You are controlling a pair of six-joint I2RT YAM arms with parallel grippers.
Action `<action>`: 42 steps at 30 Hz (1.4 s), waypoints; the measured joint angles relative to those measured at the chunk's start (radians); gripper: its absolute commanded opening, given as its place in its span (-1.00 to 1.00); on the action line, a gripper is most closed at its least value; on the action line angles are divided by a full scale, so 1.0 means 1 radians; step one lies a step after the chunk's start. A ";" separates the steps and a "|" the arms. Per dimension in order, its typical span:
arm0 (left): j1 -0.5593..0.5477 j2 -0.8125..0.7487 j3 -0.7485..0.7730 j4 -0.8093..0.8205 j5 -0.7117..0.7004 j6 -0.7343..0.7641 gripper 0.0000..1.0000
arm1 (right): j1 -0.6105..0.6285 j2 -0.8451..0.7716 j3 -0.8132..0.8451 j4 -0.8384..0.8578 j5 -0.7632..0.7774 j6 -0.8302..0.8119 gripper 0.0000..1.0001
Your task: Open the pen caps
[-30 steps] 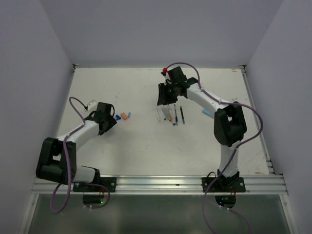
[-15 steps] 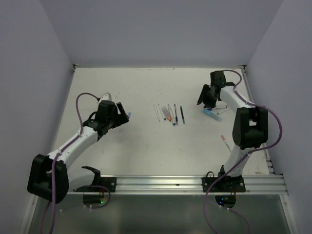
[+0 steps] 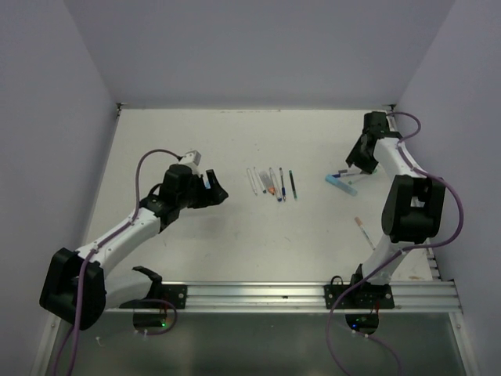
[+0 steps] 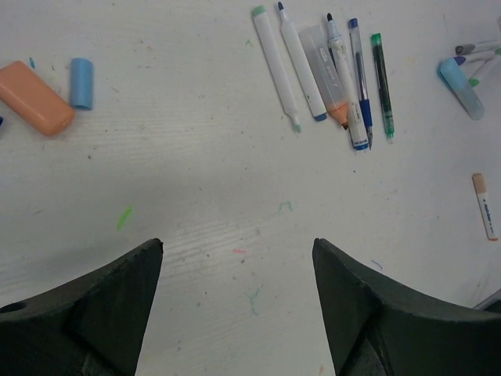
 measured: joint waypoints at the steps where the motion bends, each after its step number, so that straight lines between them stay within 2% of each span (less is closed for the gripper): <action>1: -0.001 0.000 -0.006 0.000 0.005 0.004 0.62 | -0.003 0.004 0.002 -0.002 0.010 0.000 -0.06; 12: -0.003 0.001 -0.009 0.002 0.041 0.027 0.62 | -0.039 0.116 0.013 -0.011 0.068 0.000 -0.08; 25: -0.003 0.001 -0.009 0.002 0.047 0.028 0.61 | -0.039 0.159 0.013 0.016 0.066 0.000 -0.12; 36: -0.003 -0.011 -0.009 -0.002 0.048 0.035 0.61 | -0.039 0.169 -0.031 0.059 0.065 0.000 -0.35; 42: -0.003 -0.043 -0.009 -0.003 0.048 0.035 0.61 | -0.037 0.155 -0.061 0.105 0.067 0.003 -0.59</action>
